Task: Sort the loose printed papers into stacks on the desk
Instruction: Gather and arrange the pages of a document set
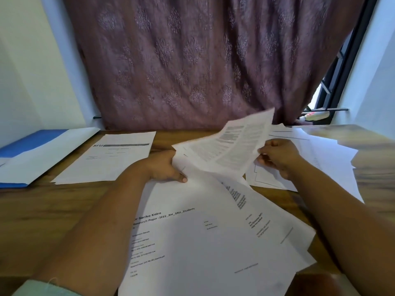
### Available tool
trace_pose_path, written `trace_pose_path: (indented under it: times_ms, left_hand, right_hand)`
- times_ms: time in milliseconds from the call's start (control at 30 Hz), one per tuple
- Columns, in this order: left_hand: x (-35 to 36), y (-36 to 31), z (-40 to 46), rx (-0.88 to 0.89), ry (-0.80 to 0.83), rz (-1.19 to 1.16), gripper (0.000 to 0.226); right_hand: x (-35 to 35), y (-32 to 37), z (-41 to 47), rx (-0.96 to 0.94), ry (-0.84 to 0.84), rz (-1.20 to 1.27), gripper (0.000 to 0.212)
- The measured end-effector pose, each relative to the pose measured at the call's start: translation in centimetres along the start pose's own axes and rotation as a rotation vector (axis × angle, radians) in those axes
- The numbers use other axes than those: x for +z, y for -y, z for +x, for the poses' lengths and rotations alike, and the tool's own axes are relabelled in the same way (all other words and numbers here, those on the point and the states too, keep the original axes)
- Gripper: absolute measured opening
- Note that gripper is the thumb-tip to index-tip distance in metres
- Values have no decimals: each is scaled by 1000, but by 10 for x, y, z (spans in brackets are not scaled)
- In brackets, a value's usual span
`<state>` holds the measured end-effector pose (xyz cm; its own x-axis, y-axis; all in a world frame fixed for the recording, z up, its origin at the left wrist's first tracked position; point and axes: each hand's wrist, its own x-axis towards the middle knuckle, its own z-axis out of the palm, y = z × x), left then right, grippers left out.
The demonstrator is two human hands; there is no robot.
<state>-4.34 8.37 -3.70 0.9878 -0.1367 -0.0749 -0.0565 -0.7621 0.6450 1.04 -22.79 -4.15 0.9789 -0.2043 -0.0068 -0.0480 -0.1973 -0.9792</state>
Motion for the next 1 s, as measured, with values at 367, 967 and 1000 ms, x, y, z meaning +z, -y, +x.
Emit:
trace_pose_path:
  times_ms: [367, 967, 1000]
  left_hand:
    - [2, 1, 2, -14, 8, -65, 41]
    - [-8, -10, -8, 172, -143, -312, 42]
    - [-10, -11, -9, 200, -166, -346, 41]
  right_hand:
    - [-33, -7, 18, -115, -436, 232, 38]
    - [-21, 13, 0, -190, -204, 143, 17]
    - [-17, 16, -4, -252, -199, 82, 18]
